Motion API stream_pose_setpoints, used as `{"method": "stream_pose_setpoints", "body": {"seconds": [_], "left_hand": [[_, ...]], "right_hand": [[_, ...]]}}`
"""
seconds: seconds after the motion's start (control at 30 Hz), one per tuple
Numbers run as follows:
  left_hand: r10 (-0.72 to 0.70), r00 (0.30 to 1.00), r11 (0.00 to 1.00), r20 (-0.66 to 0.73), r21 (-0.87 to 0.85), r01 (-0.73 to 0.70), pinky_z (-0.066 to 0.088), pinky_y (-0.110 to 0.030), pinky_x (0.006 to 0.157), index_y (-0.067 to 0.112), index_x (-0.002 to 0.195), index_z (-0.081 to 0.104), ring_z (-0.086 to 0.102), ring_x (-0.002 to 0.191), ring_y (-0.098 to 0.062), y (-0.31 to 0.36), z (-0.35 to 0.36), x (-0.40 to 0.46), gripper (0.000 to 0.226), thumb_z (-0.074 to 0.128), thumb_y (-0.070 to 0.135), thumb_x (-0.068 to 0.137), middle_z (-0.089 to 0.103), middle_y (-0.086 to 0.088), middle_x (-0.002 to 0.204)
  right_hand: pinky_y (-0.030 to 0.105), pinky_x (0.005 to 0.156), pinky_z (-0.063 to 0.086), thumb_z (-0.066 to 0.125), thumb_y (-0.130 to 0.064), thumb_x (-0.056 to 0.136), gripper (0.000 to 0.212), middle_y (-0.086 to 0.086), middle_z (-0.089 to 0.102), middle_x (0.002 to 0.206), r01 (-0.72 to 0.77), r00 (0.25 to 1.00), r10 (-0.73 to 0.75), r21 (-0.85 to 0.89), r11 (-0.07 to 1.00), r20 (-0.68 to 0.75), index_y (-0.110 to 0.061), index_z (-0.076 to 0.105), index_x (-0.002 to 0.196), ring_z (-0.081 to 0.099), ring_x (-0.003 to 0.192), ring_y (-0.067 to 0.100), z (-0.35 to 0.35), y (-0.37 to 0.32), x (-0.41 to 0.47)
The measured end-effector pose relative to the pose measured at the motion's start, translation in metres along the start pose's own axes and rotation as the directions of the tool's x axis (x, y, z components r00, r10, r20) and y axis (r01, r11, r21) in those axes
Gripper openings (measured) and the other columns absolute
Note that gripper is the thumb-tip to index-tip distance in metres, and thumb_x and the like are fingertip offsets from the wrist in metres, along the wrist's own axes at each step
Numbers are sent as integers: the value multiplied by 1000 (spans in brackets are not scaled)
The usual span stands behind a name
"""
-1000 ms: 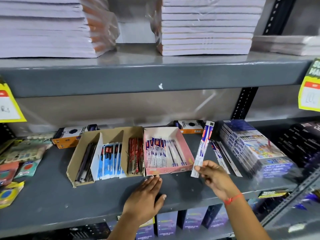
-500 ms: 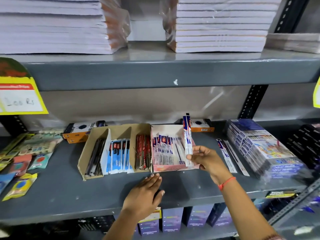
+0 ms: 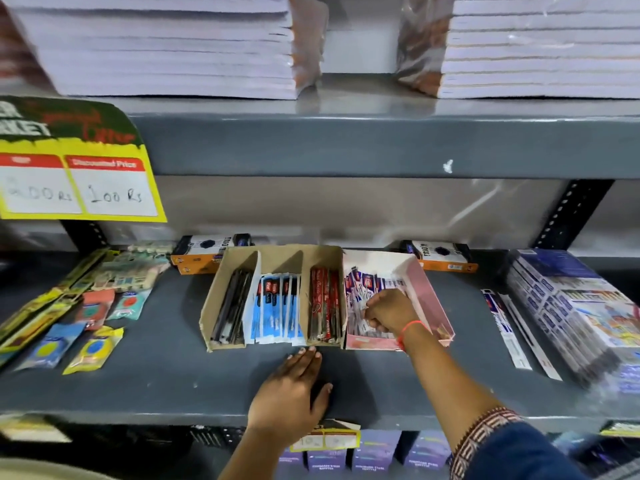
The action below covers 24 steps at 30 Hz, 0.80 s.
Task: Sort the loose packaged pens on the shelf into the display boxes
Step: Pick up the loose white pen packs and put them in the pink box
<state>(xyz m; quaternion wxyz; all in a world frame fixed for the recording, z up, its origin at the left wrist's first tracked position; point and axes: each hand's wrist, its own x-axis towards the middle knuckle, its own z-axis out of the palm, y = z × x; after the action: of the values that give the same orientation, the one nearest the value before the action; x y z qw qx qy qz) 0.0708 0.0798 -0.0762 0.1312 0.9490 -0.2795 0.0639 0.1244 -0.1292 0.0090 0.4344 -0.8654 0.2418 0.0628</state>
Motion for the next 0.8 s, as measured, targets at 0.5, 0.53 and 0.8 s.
{"method": "stream_pose_setpoints", "body": {"seconds": [0.5,0.53,0.8], "left_hand": [[-20,998,999,60,-35,23,4,-21,111,23,147,17,6,141,-8,1,2,2,60,24,52,95,14,7,155],[-26,998,999,64,-38,28,3,-21,111,23,147,17,5,141,-8,1,2,2,60,24,52,95,13,7,155],[-28,998,1000,62,-9,28,-5,-16,106,24,146,16,3,140,-5,0,4,3,60,24,53,94,12,10,154]], "right_hand": [[39,89,47,41,-6,87,32,30,62,118,-140,851,51,-133,981,-522,3,64,107,58,109,42,-79,63,-16],[41,95,44,40,-5,88,34,31,57,124,-205,837,96,-146,968,-539,6,59,114,53,116,42,-87,77,-18],[44,87,55,44,-7,88,32,23,65,116,-254,908,104,-336,907,-405,-1,64,112,64,103,38,-93,119,-30]]}}
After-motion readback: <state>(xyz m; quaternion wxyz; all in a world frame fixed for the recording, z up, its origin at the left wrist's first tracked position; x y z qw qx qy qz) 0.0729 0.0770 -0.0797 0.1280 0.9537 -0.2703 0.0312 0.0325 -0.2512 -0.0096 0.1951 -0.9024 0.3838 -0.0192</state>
